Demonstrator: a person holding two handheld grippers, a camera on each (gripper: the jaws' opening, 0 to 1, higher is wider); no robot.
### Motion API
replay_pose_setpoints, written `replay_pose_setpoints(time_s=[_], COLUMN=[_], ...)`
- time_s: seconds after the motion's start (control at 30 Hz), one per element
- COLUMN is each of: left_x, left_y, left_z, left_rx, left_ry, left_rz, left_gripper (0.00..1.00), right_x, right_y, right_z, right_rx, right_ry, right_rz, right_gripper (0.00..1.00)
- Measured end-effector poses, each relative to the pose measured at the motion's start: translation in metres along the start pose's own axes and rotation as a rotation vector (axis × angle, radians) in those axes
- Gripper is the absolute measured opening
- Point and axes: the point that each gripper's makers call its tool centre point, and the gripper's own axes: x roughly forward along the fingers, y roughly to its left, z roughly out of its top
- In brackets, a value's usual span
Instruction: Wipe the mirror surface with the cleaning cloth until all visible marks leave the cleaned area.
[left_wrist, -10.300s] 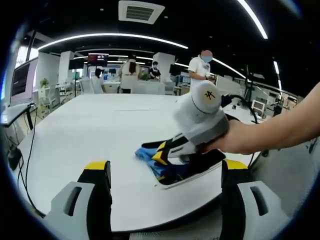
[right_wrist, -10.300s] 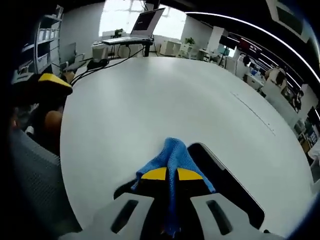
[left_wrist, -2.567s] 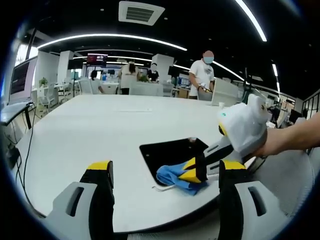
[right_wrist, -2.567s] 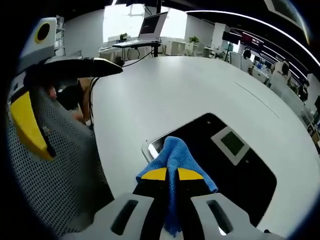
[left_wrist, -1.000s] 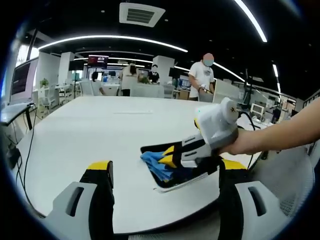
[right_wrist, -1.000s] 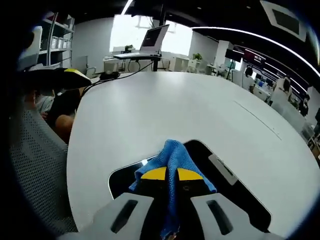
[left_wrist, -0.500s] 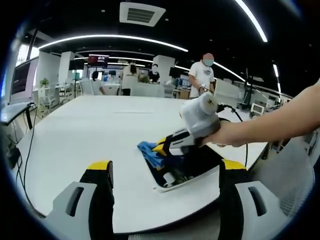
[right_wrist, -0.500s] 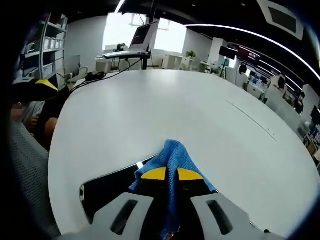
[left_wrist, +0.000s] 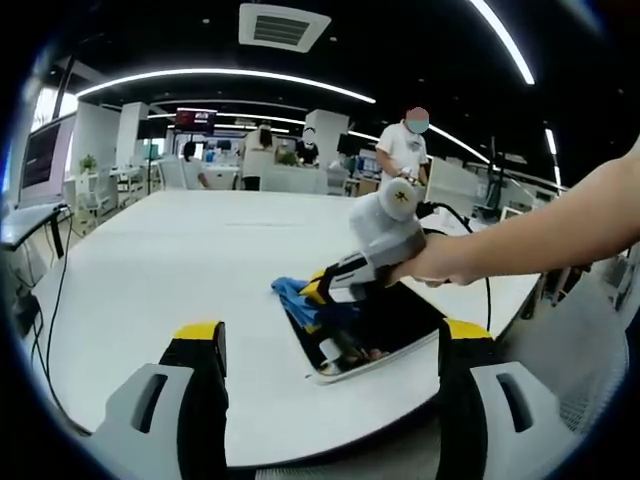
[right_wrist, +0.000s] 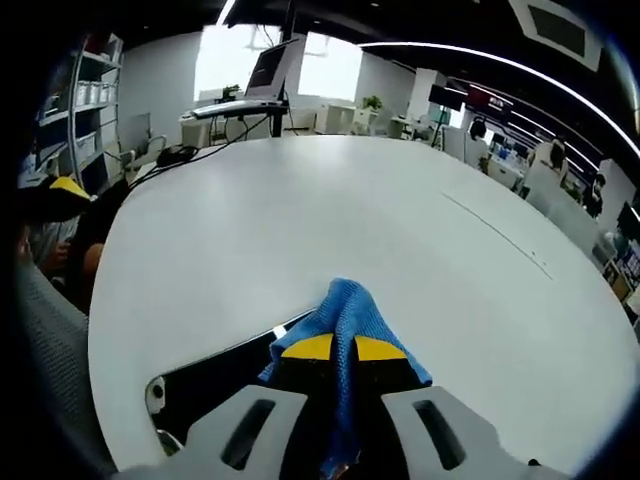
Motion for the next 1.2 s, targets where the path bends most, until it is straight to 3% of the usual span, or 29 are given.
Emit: replay_pose_setpoints(time_s=[0.2, 0.83, 1.0, 1.1, 1.2], left_x=[0.000, 0.000, 0.001, 0.001, 0.001], left_y=[0.000, 0.000, 0.001, 0.001, 0.001], left_z=[-0.001, -0.003, -0.003, -0.004, -0.004], left_rx=[0.001, 0.001, 0.001, 0.001, 0.001], left_ry=[0.009, 0.016, 0.018, 0.020, 0.020], left_rz=[-0.002, -0.003, -0.005, -0.007, -0.005], left_gripper=[0.85, 0.85, 0.85, 0.85, 0.85], right_x=[-0.006, -0.030, -0.029, -0.030, -0.029], right_y=[-0.002, -0.031, -0.030, -0.029, -0.030], right_z=[-0.005, -0.031, -0.030, -0.032, -0.032], right_rx=[-0.051, 0.000, 0.026, 0.178, 0.154], right_ry=[0.003, 0.017, 0.033, 0.041, 0.047], right_rz=[0.005, -0.042, -0.049, -0.054, -0.059], right_gripper=[0.00, 0.00, 0.00, 0.00, 0.00])
